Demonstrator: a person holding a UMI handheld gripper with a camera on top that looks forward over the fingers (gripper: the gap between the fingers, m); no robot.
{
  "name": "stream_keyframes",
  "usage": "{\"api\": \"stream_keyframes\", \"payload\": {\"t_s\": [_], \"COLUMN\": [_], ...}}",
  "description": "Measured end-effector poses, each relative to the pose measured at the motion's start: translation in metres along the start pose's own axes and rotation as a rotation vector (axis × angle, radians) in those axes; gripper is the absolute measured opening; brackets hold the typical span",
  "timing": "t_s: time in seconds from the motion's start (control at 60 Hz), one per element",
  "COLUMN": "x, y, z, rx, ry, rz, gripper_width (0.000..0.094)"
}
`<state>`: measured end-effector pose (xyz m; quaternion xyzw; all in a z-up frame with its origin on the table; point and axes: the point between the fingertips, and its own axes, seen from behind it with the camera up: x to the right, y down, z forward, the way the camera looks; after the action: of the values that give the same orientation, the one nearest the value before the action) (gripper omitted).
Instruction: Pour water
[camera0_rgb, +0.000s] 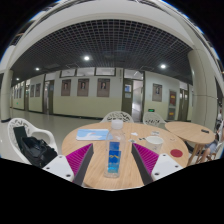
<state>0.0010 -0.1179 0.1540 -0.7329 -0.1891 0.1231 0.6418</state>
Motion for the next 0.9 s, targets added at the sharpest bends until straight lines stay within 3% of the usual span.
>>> {"api": "stream_keyframes", "payload": {"t_s": [0.283,0.35,0.483,0.65,0.9], "x": [0.009,0.009,0.006,0.009,0.035], "y": [0.035,0.039,0.043,0.039,-0.01], "z": [0.111,0.119,0.116,0.126,0.171], "rx": [-0.035,-0.033,-0.004,-0.005,0.019], "ry": [-0.011,-0.019,-0.023,-0.055,-0.138], "rz": [0.003,0.008,0.083,0.131,0.704], "gripper_width": [0.0803,0.0479,0.0454,0.0342,0.0334]}}
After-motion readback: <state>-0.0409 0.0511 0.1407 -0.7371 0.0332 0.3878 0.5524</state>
